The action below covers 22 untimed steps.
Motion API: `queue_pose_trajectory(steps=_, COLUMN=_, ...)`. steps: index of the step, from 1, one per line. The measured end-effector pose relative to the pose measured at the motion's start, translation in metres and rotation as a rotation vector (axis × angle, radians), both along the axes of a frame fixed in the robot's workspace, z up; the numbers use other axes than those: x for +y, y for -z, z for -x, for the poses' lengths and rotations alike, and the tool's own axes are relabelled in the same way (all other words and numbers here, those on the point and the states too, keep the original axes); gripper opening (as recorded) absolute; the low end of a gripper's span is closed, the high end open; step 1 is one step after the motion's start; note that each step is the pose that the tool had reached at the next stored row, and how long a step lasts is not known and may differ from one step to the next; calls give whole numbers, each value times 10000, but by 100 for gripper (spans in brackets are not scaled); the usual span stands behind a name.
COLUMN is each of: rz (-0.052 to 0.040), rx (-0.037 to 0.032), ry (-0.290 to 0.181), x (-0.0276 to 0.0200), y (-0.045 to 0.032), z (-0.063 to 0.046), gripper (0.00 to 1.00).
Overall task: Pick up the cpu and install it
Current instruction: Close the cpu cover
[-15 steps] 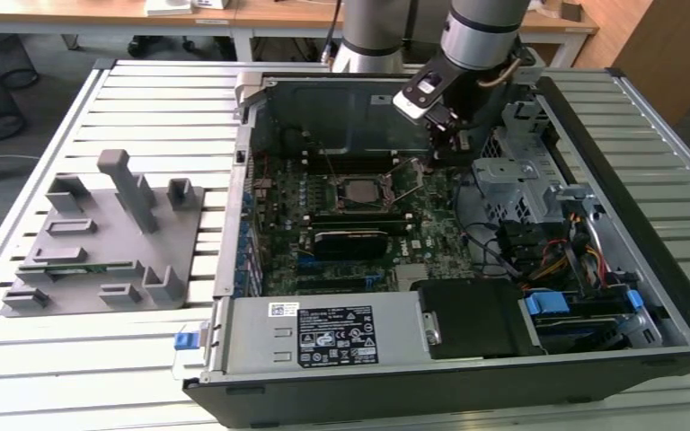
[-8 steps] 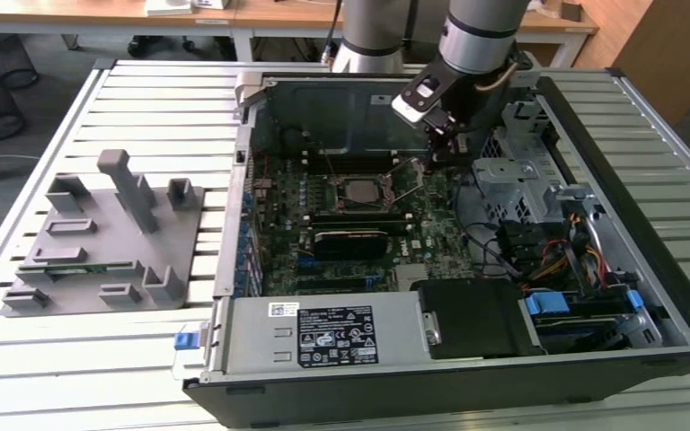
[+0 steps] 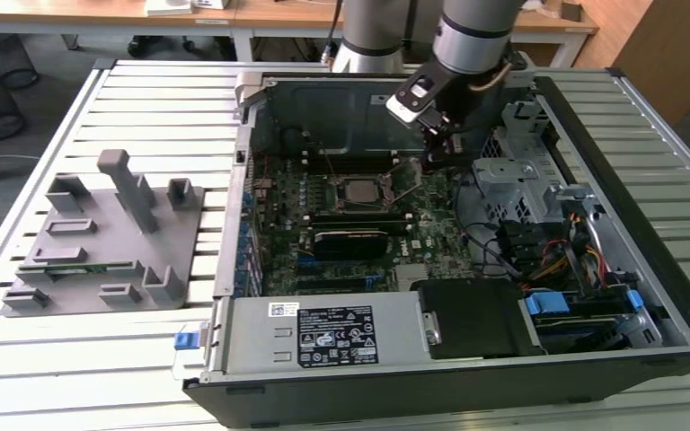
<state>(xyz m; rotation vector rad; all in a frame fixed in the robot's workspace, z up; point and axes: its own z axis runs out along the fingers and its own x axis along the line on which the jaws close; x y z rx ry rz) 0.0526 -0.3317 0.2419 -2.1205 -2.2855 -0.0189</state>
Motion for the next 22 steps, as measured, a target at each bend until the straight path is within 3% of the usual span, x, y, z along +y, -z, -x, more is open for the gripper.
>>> queue_pose_trajectory(steps=22, rz=-3, rx=35, ry=0, x=0, y=-21, z=222, gripper=11)
